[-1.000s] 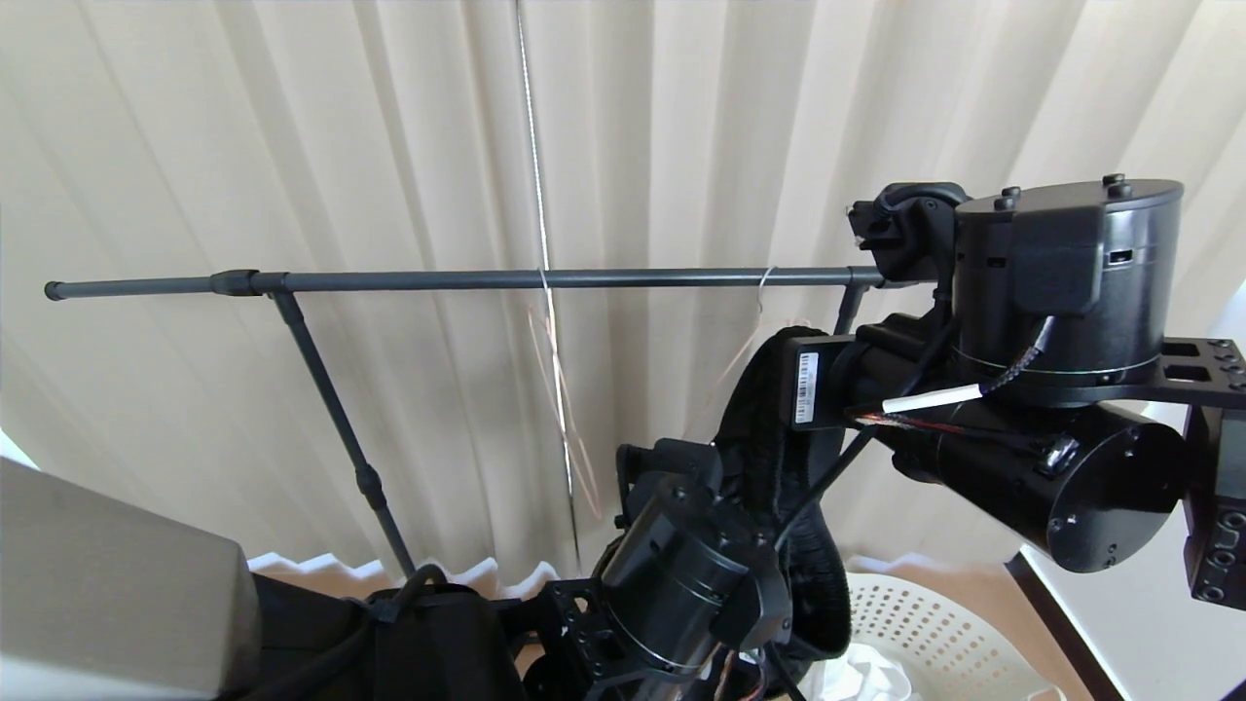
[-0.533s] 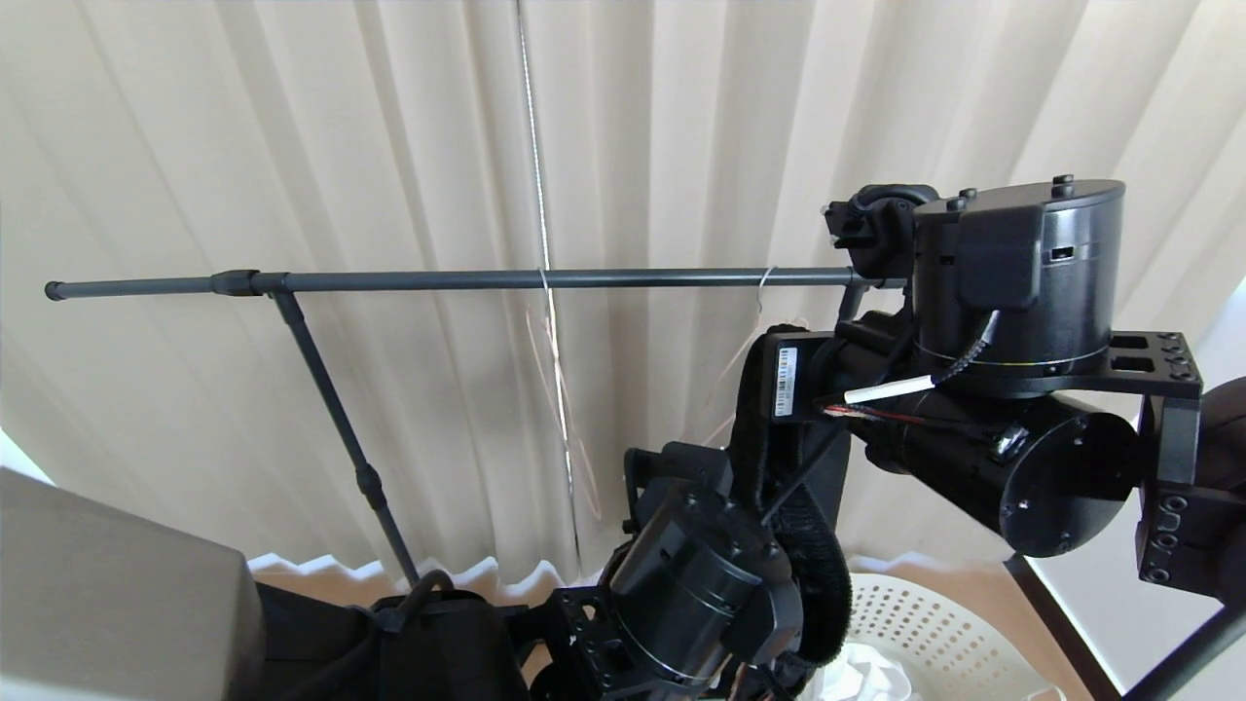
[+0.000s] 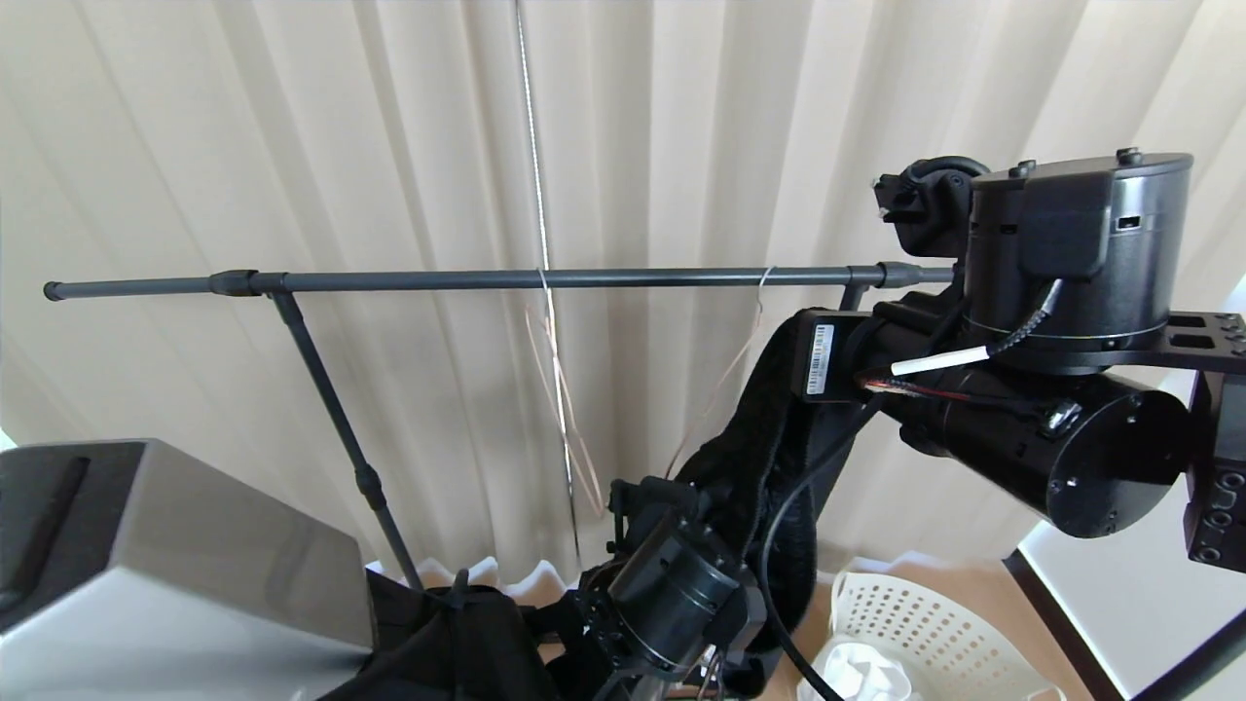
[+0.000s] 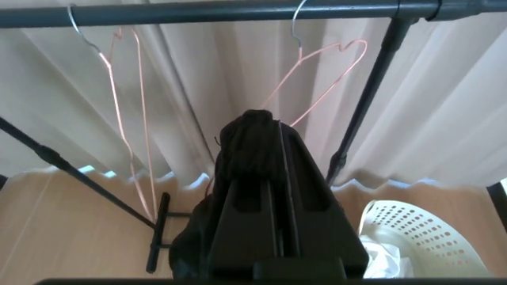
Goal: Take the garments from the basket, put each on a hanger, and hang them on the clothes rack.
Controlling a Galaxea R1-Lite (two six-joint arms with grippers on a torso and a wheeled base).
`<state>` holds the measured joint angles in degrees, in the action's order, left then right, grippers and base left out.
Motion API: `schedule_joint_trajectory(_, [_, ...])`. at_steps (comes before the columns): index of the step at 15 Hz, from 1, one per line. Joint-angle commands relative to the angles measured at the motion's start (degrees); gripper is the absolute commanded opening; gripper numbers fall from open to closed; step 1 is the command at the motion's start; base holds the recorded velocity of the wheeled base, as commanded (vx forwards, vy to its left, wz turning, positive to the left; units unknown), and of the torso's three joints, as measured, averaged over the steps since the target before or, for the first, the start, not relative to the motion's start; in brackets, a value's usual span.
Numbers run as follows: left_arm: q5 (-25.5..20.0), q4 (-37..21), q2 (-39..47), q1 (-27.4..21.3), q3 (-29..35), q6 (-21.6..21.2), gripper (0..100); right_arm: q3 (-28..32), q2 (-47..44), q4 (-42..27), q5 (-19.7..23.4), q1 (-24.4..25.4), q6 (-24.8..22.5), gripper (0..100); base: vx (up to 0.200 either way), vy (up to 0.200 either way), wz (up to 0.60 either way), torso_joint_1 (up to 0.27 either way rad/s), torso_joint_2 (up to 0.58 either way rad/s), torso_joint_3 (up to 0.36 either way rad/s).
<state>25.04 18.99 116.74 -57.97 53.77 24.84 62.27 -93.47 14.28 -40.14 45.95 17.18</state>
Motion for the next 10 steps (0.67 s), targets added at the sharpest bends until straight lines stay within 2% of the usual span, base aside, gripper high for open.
schedule_joint_trajectory(1, [0.01,-0.45,-2.66,-0.92,-2.62,-0.15,100,-0.04,1.0,0.05,-0.02,-1.03,0.05,0,0.0,0.0,0.0,0.0,0.0,0.0])
schedule_joint_trajectory(4, [0.19,-0.36,-4.5,-2.15,-7.81,0.03,100,0.13,1.36,0.14,-0.02,-2.79,0.4,0,0.0,0.0,0.0,0.0,0.0,0.0])
schedule_joint_trajectory(7, [0.62,-0.1,-5.99,-1.89,-9.83,1.17,100,-0.04,3.03,-0.04,-0.02,-4.37,0.4,0,0.0,0.0,0.0,0.0,0.0,0.0])
schedule_joint_trajectory(8, [0.62,-0.18,-6.79,-1.71,-9.74,1.26,0,-0.22,3.55,-0.21,-0.02,-4.55,0.31,0,0.0,0.0,0.0,0.0,0.0,0.0])
schedule_joint_trajectory(10, [0.62,-0.27,-9.95,-0.39,-9.12,1.17,0,-2.42,5.4,-0.39,0.33,-4.46,-0.21,0,0.0,0.0,0.0,0.0,0.0,0.0])
